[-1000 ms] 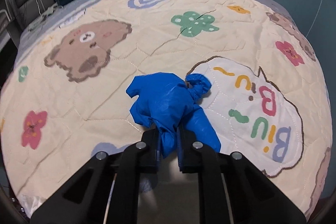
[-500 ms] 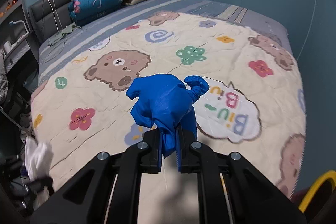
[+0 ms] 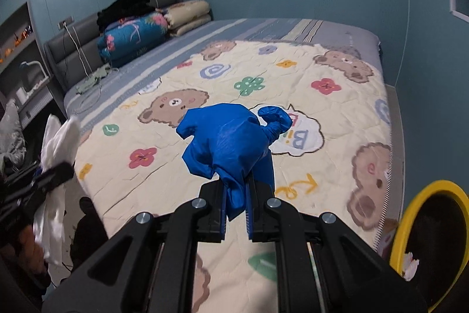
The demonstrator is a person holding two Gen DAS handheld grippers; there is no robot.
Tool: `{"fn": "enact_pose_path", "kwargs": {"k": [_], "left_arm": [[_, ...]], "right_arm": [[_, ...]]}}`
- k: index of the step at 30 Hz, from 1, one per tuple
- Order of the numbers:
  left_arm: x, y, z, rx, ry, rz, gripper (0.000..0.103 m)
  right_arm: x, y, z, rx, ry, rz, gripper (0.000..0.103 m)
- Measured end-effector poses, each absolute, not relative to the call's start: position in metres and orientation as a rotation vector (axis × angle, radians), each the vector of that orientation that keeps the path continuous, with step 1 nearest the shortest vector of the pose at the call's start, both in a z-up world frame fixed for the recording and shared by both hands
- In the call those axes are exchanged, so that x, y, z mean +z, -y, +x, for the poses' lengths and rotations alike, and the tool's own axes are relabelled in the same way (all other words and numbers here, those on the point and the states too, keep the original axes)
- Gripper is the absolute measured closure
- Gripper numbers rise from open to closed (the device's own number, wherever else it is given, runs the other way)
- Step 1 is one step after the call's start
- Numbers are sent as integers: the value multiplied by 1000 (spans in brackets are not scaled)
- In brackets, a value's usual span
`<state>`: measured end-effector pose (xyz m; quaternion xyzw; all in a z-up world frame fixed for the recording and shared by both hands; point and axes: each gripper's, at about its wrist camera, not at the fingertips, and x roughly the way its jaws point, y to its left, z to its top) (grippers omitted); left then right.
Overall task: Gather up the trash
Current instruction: 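Lift the tissue and glove off the bed and carry them over the yellow bin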
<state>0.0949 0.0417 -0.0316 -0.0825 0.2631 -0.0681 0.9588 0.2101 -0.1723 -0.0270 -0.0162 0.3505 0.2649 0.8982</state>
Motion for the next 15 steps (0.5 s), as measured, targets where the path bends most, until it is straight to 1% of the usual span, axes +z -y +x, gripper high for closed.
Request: {"fn": "enact_pose_path", "kwargs": {"k": [6,15], "left_arm": [[-9,-17,88,-175,-491,-119,81],[16,30,89,-248,-441,-46,81]], "right_arm": [[-10,211,174,521,-671,12,93],[12,277,141,439,-601,80,93]]}}
